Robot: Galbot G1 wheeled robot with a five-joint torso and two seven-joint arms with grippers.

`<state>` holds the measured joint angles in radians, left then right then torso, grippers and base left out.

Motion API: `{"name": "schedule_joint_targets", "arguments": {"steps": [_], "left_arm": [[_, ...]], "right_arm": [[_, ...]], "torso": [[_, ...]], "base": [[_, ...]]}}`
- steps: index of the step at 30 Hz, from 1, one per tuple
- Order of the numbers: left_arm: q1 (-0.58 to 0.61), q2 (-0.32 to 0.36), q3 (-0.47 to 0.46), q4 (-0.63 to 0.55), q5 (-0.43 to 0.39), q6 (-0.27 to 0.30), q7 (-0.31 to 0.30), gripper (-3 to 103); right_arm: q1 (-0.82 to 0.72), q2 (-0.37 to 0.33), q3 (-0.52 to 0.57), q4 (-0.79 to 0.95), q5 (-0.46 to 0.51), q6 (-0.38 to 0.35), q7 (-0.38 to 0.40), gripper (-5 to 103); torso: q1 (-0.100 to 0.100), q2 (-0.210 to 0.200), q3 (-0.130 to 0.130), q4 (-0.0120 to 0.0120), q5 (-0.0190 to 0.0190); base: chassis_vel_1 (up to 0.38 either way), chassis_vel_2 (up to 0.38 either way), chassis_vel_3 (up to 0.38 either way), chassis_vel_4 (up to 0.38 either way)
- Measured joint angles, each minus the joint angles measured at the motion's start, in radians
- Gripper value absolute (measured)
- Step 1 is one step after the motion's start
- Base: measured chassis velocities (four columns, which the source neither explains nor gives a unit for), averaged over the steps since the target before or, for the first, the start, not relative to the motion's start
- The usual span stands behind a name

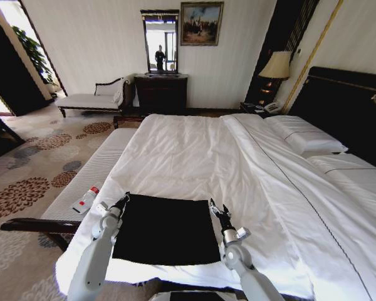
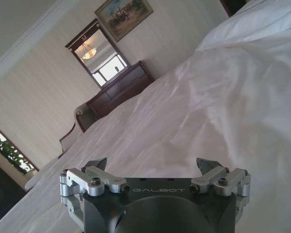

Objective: Fold the clothes on the bed.

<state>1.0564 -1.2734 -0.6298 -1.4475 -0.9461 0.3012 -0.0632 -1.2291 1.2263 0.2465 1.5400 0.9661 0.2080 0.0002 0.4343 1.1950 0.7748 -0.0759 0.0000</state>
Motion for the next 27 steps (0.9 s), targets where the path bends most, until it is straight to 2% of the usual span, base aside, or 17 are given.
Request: {"name": "schedule_joint_targets", "arguments": {"steps": [2, 3, 5, 9, 17, 18, 20, 22, 23, 27], "left_arm": [[-0.003, 0.002, 0.009, 0.000, -0.001, 0.001, -0.001, 1], [-0.006, 0.001, 0.017, 0.001, -0.001, 0.001, -0.001, 1], [-0.007, -0.001, 0.022, 0.003, 0.000, 0.001, -0.001, 1], [-0.008, -0.008, 0.028, 0.013, 0.006, 0.001, 0.001, 1], [-0.017, 0.000, 0.035, 0.024, 0.004, 0.001, 0.003, 1], [-0.017, 0.002, 0.035, 0.023, 0.004, 0.001, 0.003, 1], [-0.017, 0.003, 0.035, 0.023, 0.003, 0.001, 0.003, 1], [-0.018, 0.003, 0.035, 0.022, 0.003, 0.001, 0.003, 1], [-0.018, 0.003, 0.035, 0.022, 0.003, 0.001, 0.003, 1], [-0.018, -0.003, 0.036, 0.022, 0.005, 0.000, 0.003, 1]], "right_arm": [[0.021, -0.005, -0.005, -0.031, 0.010, -0.029, -0.047, 100], [0.031, -0.004, -0.007, -0.050, 0.011, -0.041, -0.074, 100], [0.041, -0.001, -0.009, -0.066, 0.011, -0.048, -0.091, 100], [0.094, 0.016, -0.019, -0.140, 0.030, -0.066, -0.174, 100], [0.166, 0.033, -0.020, -0.263, 0.043, -0.080, -0.220, 101], [0.170, 0.035, -0.020, -0.272, 0.044, -0.080, -0.222, 96], [0.171, 0.036, -0.020, -0.277, 0.044, -0.080, -0.224, 96], [0.170, 0.038, -0.020, -0.290, 0.044, -0.080, -0.236, 86], [0.170, 0.038, -0.020, -0.290, 0.044, -0.080, -0.236, 86], [0.157, 0.039, -0.016, -0.296, 0.065, -0.080, -0.287, 65]], "torso": [[0.000, 0.000, 0.000, -0.0001, 0.0000], [0.000, 0.000, 0.000, -0.0008, 0.0001], [0.000, 0.000, 0.000, -0.0011, 0.0000], [0.000, 0.000, 0.000, -0.0001, 0.0002], [0.000, 0.000, 0.000, -0.0005, 0.0001], [0.000, 0.000, 0.000, -0.0005, 0.0000], [0.000, 0.000, 0.000, -0.0006, 0.0000], [0.000, 0.000, 0.000, -0.0006, -0.0001], [0.000, 0.000, 0.000, -0.0006, -0.0001], [0.000, 0.000, 0.000, -0.0006, 0.0000]], "base": [[0.000, 0.000, 0.000, 0.000], [0.000, 0.000, 0.000, 0.000], [0.000, 0.000, 0.000, 0.000], [0.000, 0.000, 0.000, 0.000], [0.000, 0.000, 0.000, 0.000], [0.000, 0.000, 0.000, 0.000], [0.000, 0.000, 0.000, 0.000], [0.000, 0.000, 0.000, 0.000], [0.000, 0.000, 0.000, 0.000], [0.000, 0.000, 0.000, 0.000]]}}
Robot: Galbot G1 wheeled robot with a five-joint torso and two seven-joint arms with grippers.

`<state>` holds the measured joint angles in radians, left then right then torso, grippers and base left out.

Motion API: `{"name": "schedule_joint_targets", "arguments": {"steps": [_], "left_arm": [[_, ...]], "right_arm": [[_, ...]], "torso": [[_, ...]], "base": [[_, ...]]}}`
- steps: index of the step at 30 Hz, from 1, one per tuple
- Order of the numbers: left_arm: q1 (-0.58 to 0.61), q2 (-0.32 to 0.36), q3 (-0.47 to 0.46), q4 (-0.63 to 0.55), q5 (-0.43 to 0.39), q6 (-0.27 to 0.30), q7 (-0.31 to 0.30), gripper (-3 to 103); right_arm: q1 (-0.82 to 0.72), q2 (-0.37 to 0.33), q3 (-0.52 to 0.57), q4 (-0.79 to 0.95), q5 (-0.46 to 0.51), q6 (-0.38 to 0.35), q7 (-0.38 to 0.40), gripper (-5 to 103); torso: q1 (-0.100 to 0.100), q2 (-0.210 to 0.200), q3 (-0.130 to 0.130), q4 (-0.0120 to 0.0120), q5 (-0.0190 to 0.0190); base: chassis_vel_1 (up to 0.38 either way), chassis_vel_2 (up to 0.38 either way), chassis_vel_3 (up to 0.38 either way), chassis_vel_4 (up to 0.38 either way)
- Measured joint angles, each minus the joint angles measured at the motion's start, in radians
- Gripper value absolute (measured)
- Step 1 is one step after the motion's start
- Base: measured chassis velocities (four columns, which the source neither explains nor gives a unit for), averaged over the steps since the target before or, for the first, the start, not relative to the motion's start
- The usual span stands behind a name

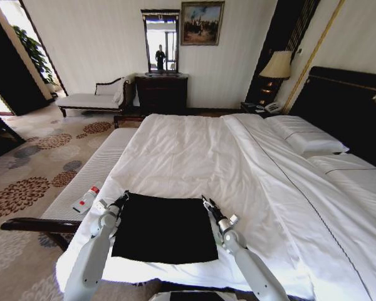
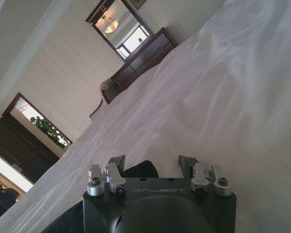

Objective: Fold the clothes on the bed.

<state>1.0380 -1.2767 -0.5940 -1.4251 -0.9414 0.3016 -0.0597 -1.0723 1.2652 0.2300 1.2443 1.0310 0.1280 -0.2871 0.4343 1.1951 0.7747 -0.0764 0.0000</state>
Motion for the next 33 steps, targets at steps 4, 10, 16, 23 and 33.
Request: {"name": "schedule_joint_targets", "arguments": {"steps": [4, 10, 16, 23, 33], "left_arm": [[0.000, -0.003, 0.001, 0.000, 0.003, 0.000, 0.000, 1], [0.005, -0.004, 0.000, -0.003, 0.005, 0.000, -0.001, 1], [0.017, 0.003, -0.004, -0.021, 0.005, 0.000, -0.003, 1], [0.031, 0.000, -0.023, -0.061, -0.011, -0.001, -0.007, 1], [0.207, -0.019, -0.150, -0.498, -0.194, 0.032, -0.041, 1]], "right_arm": [[-0.013, -0.002, 0.003, 0.005, 0.015, 0.001, -0.046, 54], [-0.029, -0.002, 0.007, 0.016, 0.021, 0.006, -0.107, 32], [-0.039, 0.000, 0.008, 0.027, 0.018, 0.010, -0.133, 10], [-0.055, -0.002, 0.022, 0.070, 0.025, 0.041, -0.116, 0], [-0.247, -0.032, 0.097, 0.486, 0.163, 0.113, -0.131, 0]], "torso": [[0.000, 0.000, 0.000, 0.0000, 0.0000], [0.000, 0.000, 0.000, 0.0000, 0.0000], [0.000, 0.000, 0.000, 0.0000, 0.0000], [0.000, 0.000, 0.000, 0.0001, -0.0001], [0.000, 0.000, 0.000, 0.0001, 0.0002]], "base": [[0.000, 0.000, 0.000, 0.000], [0.000, 0.000, 0.000, 0.000], [0.000, 0.000, 0.000, 0.000], [0.000, 0.000, 0.000, 0.000], [0.000, 0.000, 0.000, 0.000]]}}
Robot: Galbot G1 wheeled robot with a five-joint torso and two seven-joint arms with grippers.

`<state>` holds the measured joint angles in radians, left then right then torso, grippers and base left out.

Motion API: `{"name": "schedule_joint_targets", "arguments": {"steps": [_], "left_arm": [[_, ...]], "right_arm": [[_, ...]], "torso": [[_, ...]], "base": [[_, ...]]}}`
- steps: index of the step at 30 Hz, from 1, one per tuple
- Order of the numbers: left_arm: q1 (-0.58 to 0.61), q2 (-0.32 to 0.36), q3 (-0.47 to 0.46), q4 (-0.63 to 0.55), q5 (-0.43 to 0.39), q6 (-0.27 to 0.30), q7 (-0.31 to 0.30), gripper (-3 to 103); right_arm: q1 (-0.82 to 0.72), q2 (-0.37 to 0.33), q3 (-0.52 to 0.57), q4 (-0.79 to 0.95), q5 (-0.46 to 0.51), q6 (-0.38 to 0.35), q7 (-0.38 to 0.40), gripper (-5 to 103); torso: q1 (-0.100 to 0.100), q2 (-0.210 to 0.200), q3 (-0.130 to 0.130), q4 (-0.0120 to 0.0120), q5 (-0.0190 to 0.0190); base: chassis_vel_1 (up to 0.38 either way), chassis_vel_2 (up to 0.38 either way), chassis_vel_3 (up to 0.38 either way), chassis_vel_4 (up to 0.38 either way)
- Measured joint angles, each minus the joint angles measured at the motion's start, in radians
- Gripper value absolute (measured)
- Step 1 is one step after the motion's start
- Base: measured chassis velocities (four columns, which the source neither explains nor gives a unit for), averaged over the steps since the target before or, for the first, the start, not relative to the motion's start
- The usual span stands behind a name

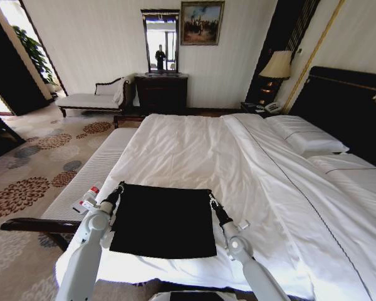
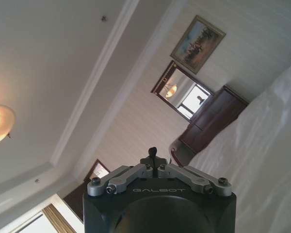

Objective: Fold the clothes on the bed.

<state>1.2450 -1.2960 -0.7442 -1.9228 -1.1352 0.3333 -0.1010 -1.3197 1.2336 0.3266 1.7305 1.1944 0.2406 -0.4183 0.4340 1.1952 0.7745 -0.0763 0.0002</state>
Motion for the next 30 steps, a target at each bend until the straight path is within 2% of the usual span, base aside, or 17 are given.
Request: {"name": "schedule_joint_targets", "arguments": {"steps": [1, 2, 5, 8, 11, 16, 18, 20, 21, 22, 23, 24, 25, 27, 28, 29, 30], "left_arm": [[0.027, 0.001, -0.016, -0.048, -0.017, 0.004, 0.000, 1], [0.027, 0.001, -0.016, -0.048, -0.017, 0.004, 0.000, 1], [0.102, 0.013, -0.075, -0.194, -0.086, 0.013, -0.009, 1], [0.129, 0.020, -0.100, -0.253, -0.110, 0.016, -0.012, 1], [0.211, 0.028, -0.172, -0.386, -0.147, 0.017, -0.012, 1], [0.289, 0.022, -0.257, -0.496, -0.181, 0.015, -0.014, 1], [0.336, 0.024, -0.325, -0.564, -0.206, 0.015, -0.027, 1], [0.367, 0.054, -0.418, -0.593, -0.245, 0.035, -0.086, 1], [0.367, 0.054, -0.418, -0.593, -0.245, 0.035, -0.086, 1], [0.366, 0.064, -0.433, -0.594, -0.253, 0.043, -0.103, 1], [0.351, 0.086, -0.447, -0.594, -0.264, 0.065, -0.140, 1], [0.324, 0.108, -0.428, -0.594, -0.265, 0.083, -0.166, 1], [0.293, 0.125, -0.395, -0.588, -0.259, 0.097, -0.180, 1], [0.281, 0.130, -0.381, -0.580, -0.254, 0.103, -0.184, 1], [0.232, 0.144, -0.310, -0.514, -0.219, 0.130, -0.194, 1], [0.219, 0.146, -0.291, -0.491, -0.208, 0.134, -0.195, 1], [0.168, 0.152, -0.222, -0.399, -0.170, 0.142, -0.196, 1]], "right_arm": [[-0.023, 0.000, 0.013, 0.049, 0.002, 0.005, -0.003, 0], [-0.023, 0.000, 0.013, 0.049, 0.002, 0.005, -0.003, 0], [-0.084, 0.003, 0.054, 0.177, -0.006, 0.018, -0.007, 0], [-0.106, 0.003, 0.069, 0.223, -0.016, 0.024, -0.006, 0], [-0.177, 0.006, 0.113, 0.363, -0.053, 0.039, 0.011, 0], [-0.272, 0.011, 0.151, 0.492, -0.123, 0.057, 0.046, 0], [-0.337, 0.012, 0.175, 0.570, -0.159, 0.050, 0.094, 0], [-0.387, 0.001, 0.210, 0.698, -0.186, -0.013, 0.231, 0], [-0.387, 0.001, 0.210, 0.698, -0.186, -0.013, 0.231, 0], [-0.386, -0.005, 0.213, 0.725, -0.184, -0.038, 0.282, 0], [-0.359, -0.022, 0.216, 0.769, -0.162, -0.096, 0.411, 0], [-0.324, -0.035, 0.217, 0.782, -0.141, -0.146, 0.508, 0], [-0.301, -0.043, 0.217, 0.785, -0.135, -0.180, 0.563, 0], [-0.294, -0.046, 0.216, 0.784, -0.135, -0.188, 0.575, 0], [-0.234, -0.075, 0.195, 0.716, -0.146, -0.229, 0.620, 0], [-0.220, -0.081, 0.188, 0.691, -0.150, -0.238, 0.626, 0], [-0.170, -0.101, 0.156, 0.598, -0.156, -0.261, 0.639, 0]], "torso": [[0.000, 0.000, 0.000, 0.0001, -0.0003], [0.000, 0.000, 0.000, 0.0001, -0.0003], [0.000, 0.000, 0.000, 0.0000, -0.0002], [0.000, 0.000, 0.000, -0.0001, -0.0002], [0.000, 0.000, 0.000, -0.0001, -0.0003], [0.000, 0.000, 0.000, -0.0001, -0.0004], [0.000, 0.000, 0.000, -0.0001, 0.0001], [0.000, 0.000, 0.000, -0.0002, -0.0005], [0.000, 0.000, 0.000, -0.0002, -0.0005], [0.000, 0.000, 0.000, -0.0003, -0.0005], [0.000, 0.000, 0.000, 0.0001, -0.0005], [0.000, 0.000, 0.000, 0.0010, -0.0003], [0.000, 0.000, 0.000, 0.0004, -0.0003], [0.000, 0.000, 0.000, -0.0004, -0.0001], [0.000, 0.000, 0.000, -0.0006, -0.0005], [0.000, 0.000, 0.000, -0.0005, -0.0002], [0.000, 0.000, 0.000, 0.0001, 0.0001]], "base": [[0.000, 0.000, 0.000, 0.000], [0.000, 0.000, 0.000, 0.000], [0.000, 0.000, 0.000, 0.000], [0.000, 0.000, 0.000, 0.000], [0.000, 0.000, 0.000, 0.000], [0.000, 0.000, 0.000, 0.000], [0.000, 0.000, 0.000, 0.000], [0.000, 0.000, 0.000, 0.000], [0.000, 0.000, 0.000, 0.000], [0.000, 0.000, 0.000, 0.000], [0.000, 0.000, 0.000, 0.000], [0.000, 0.000, 0.000, 0.000], [0.000, 0.000, 0.000, 0.000], [0.000, 0.000, 0.000, 0.000], [0.000, 0.000, 0.000, 0.000], [0.000, 0.000, 0.000, 0.000], [0.000, 0.000, 0.000, 0.000]]}}
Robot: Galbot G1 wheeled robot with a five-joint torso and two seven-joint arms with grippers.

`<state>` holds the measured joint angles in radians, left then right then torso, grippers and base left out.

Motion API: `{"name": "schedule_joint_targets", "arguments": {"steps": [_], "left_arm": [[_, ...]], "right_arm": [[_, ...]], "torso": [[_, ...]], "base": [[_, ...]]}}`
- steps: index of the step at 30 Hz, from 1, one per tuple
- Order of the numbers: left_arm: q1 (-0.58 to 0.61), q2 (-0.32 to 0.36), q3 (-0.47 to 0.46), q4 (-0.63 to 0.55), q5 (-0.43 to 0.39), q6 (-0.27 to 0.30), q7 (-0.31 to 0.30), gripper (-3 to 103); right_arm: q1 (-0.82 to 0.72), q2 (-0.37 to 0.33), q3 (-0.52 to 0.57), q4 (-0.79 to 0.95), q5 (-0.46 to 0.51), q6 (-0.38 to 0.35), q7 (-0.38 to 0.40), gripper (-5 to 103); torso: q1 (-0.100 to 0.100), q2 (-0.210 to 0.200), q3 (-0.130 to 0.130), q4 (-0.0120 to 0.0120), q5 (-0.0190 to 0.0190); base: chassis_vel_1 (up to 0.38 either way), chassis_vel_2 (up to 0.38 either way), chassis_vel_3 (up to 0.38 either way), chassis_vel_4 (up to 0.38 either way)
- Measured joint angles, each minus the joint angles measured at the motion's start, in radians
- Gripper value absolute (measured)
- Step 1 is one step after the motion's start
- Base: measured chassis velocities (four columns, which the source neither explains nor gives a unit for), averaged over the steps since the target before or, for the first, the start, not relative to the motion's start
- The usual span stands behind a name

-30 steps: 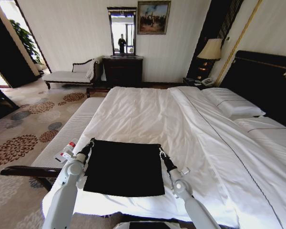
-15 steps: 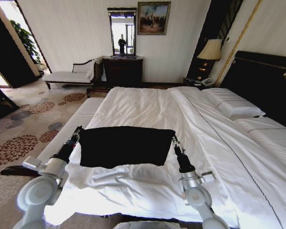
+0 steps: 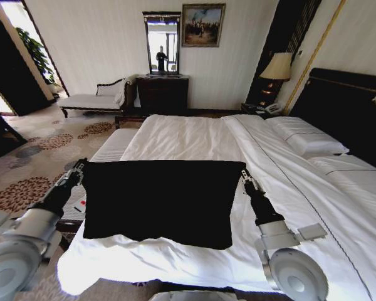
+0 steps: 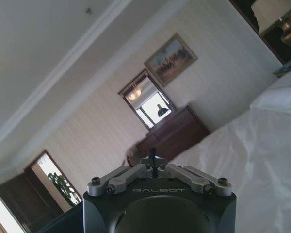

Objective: Fold the clothes on the bed.

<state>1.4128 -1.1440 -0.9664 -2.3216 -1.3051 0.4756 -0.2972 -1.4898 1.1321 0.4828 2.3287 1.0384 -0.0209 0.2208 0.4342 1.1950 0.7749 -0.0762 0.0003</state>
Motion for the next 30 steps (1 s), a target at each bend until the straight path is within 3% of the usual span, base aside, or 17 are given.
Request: {"name": "schedule_joint_targets", "arguments": {"steps": [2, 6, 7, 9, 11, 13, 15, 18, 21, 30], "left_arm": [[-0.021, 0.001, 0.025, 0.038, 0.015, 0.002, 0.000, 1], [-0.277, -0.027, 0.290, 0.526, 0.223, -0.029, 0.043, 1], [-0.277, -0.027, 0.290, 0.526, 0.223, -0.029, 0.043, 1], [-0.384, -0.070, 0.387, 0.767, 0.320, -0.087, 0.090, 1], [-0.465, -0.107, 0.428, 0.931, 0.360, -0.130, 0.131, 1], [-0.488, -0.117, 0.436, 0.978, 0.368, -0.144, 0.146, 1], [-0.554, -0.145, 0.455, 1.109, 0.376, -0.183, 0.210, 1], [-0.566, -0.147, 0.459, 1.130, 0.368, -0.198, 0.243, 1], [-0.557, -0.143, 0.453, 1.102, 0.313, -0.221, 0.304, 1], [-0.510, -0.123, 0.443, 1.020, 0.274, -0.254, 0.364, 1]], "right_arm": [[0.023, -0.005, -0.015, -0.040, 0.001, -0.007, 0.000, 0], [0.257, 0.033, -0.168, -0.478, 0.007, -0.016, -0.030, 0], [0.257, 0.033, -0.168, -0.478, 0.007, -0.016, -0.030, 0], [0.384, 0.075, -0.240, -0.696, 0.004, 0.002, -0.064, 0], [0.465, 0.108, -0.284, -0.846, -0.009, 0.033, -0.105, 0], [0.485, 0.116, -0.292, -0.883, -0.013, 0.043, -0.118, 0], [0.544, 0.138, -0.309, -0.980, -0.019, 0.078, -0.164, 0], [0.564, 0.147, -0.312, -1.009, -0.019, 0.099, -0.191, 0], [0.579, 0.159, -0.317, -1.023, -0.007, 0.150, -0.269, 0], [0.563, 0.172, -0.319, -1.011, 0.012, 0.218, -0.378, 0]], "torso": [[0.000, 0.000, 0.000, 0.0006, 0.0000], [0.000, 0.000, 0.000, -0.0011, 0.0004], [0.000, 0.000, 0.000, -0.0011, 0.0004], [0.001, 0.000, 0.000, 0.0004, -0.0012], [0.001, -0.001, 0.001, 0.0003, 0.0004], [0.001, -0.001, 0.000, 0.0000, 0.0000], [0.001, -0.001, 0.000, -0.0008, -0.0006], [0.001, 0.000, 0.000, -0.0004, -0.0001], [0.000, 0.000, 0.000, 0.0000, -0.0002], [0.000, 0.000, 0.000, -0.0002, -0.0004]], "base": [[0.000, 0.000, 0.000, 0.000], [0.000, 0.000, 0.000, 0.000], [0.000, 0.000, 0.000, 0.000], [0.000, 0.000, 0.000, 0.000], [0.000, 0.000, 0.000, 0.000], [0.000, 0.000, 0.000, 0.000], [0.000, 0.000, 0.000, 0.000], [0.000, 0.000, 0.000, 0.000], [0.000, 0.000, 0.000, 0.000], [0.000, 0.000, 0.000, 0.000]]}}
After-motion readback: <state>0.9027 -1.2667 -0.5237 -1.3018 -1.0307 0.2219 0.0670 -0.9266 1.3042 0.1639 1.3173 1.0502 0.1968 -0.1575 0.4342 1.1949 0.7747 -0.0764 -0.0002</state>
